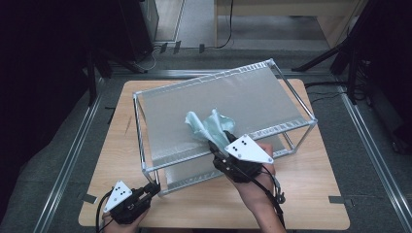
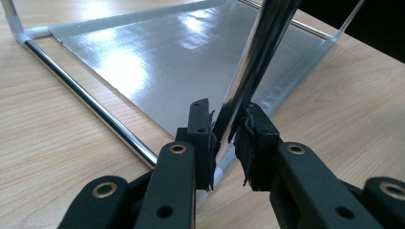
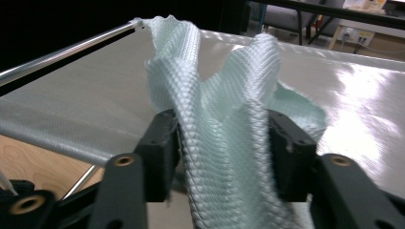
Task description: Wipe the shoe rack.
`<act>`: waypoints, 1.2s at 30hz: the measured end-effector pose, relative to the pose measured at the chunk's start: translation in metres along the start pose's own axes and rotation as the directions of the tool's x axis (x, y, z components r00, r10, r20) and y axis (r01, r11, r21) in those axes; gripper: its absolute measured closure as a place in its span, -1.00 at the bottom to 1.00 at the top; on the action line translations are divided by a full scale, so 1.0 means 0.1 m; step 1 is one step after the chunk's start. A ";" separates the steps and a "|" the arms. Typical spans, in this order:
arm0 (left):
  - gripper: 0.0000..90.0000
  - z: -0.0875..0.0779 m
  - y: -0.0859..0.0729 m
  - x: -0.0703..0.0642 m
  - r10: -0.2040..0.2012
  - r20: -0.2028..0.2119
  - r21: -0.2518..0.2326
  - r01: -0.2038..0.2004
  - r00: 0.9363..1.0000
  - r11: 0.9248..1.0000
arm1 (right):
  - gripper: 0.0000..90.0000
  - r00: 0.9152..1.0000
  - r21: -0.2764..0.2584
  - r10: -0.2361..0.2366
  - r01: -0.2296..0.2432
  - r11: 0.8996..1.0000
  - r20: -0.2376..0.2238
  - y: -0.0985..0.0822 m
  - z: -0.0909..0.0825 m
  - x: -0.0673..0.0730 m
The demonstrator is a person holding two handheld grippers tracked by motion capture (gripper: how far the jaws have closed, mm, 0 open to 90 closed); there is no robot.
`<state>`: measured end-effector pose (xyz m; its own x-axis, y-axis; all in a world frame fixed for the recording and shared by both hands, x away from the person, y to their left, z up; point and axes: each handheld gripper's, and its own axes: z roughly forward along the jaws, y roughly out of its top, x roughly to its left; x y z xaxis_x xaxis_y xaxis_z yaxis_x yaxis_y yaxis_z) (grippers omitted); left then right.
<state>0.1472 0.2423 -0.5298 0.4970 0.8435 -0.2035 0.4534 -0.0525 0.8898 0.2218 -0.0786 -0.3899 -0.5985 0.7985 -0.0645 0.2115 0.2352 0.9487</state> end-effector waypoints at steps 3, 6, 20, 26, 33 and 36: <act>0.70 0.00 0.00 0.00 0.004 0.003 0.001 -0.004 1.000 1.000 | 0.48 0.999 0.019 -0.008 0.007 1.000 0.043 -0.05 0.00 -0.04; 0.70 0.01 0.00 -0.01 0.005 0.002 0.001 -0.005 1.000 1.000 | 0.76 0.999 0.007 0.032 -0.033 0.999 0.024 -0.05 0.01 -0.08; 0.70 0.02 0.00 -0.02 0.008 0.009 -0.002 -0.008 1.000 1.000 | 0.79 0.992 0.003 -0.023 0.024 1.000 -0.121 0.09 0.33 0.55; 0.70 0.04 0.01 -0.05 0.017 0.015 0.001 -0.017 1.000 1.000 | 0.79 0.980 0.007 -0.045 0.048 0.999 -0.193 0.16 0.44 0.86; 0.70 0.04 0.00 -0.04 0.027 0.019 0.005 -0.027 0.999 1.000 | 0.79 0.958 -0.003 -0.114 0.117 0.993 -0.262 0.20 0.49 1.15; 0.70 0.04 0.00 -0.04 0.028 0.019 0.007 -0.028 0.999 1.000 | 0.78 0.964 0.002 -0.107 0.111 0.994 -0.245 0.22 0.50 1.07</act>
<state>0.1479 0.2367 -0.5308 0.5230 0.8317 -0.1864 0.4448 -0.0798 0.8921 0.2011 0.0392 -0.3913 -0.7888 0.6083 -0.0881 0.1453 0.3237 0.9349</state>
